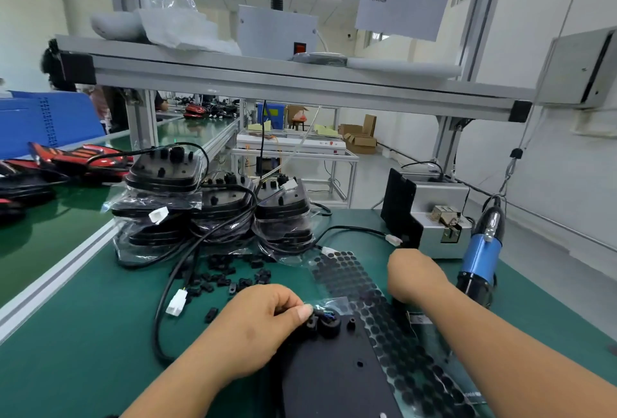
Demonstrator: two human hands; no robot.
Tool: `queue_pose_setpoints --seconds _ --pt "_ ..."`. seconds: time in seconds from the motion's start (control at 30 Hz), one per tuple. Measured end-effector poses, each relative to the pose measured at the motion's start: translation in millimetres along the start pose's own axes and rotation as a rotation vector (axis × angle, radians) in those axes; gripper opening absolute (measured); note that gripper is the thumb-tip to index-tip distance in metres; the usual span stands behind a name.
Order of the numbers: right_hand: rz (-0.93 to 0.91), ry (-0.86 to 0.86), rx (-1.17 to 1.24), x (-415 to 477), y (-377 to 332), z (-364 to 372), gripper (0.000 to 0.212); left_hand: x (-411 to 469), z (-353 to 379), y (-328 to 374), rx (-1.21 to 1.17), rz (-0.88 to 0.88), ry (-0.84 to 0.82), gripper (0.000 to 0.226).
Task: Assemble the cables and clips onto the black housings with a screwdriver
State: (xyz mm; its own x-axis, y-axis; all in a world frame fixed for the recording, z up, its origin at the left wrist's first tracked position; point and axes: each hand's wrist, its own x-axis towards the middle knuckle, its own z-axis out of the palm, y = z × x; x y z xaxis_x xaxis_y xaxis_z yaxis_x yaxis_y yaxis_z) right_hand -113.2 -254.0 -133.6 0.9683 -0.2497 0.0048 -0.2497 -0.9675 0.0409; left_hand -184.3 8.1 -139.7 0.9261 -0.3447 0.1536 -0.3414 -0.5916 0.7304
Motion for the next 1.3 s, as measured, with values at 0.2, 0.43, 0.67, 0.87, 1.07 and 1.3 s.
queue_pose_setpoints --seconds 0.2,0.43,0.67,0.87,1.07,1.3 --pt "-0.017 0.023 -0.008 -11.5 -0.7 -1.1 0.034 9.2 -11.1 9.1 0.095 -0.046 -0.109 0.032" --pt "-0.523 0.27 0.912 -87.8 -38.9 -23.9 0.019 22.7 -22.8 21.8 -0.098 -0.226 -0.352 0.029" --pt "-0.683 0.431 0.871 -105.4 -60.6 2.9 0.01 24.4 -23.5 25.7 -0.204 -0.318 -0.384 0.028" --pt "-0.751 0.487 0.842 -105.3 -60.8 5.7 0.007 26.1 -24.9 26.6 -0.198 -0.365 -0.4 0.026" --pt "-0.871 0.471 0.771 -107.5 -52.8 8.3 0.009 28.3 -25.1 28.2 -0.183 -0.402 -0.403 0.024" --pt "-0.841 0.469 0.899 -106.5 -55.5 11.4 0.01 27.2 -22.5 27.7 -0.185 -0.431 -0.406 0.026"
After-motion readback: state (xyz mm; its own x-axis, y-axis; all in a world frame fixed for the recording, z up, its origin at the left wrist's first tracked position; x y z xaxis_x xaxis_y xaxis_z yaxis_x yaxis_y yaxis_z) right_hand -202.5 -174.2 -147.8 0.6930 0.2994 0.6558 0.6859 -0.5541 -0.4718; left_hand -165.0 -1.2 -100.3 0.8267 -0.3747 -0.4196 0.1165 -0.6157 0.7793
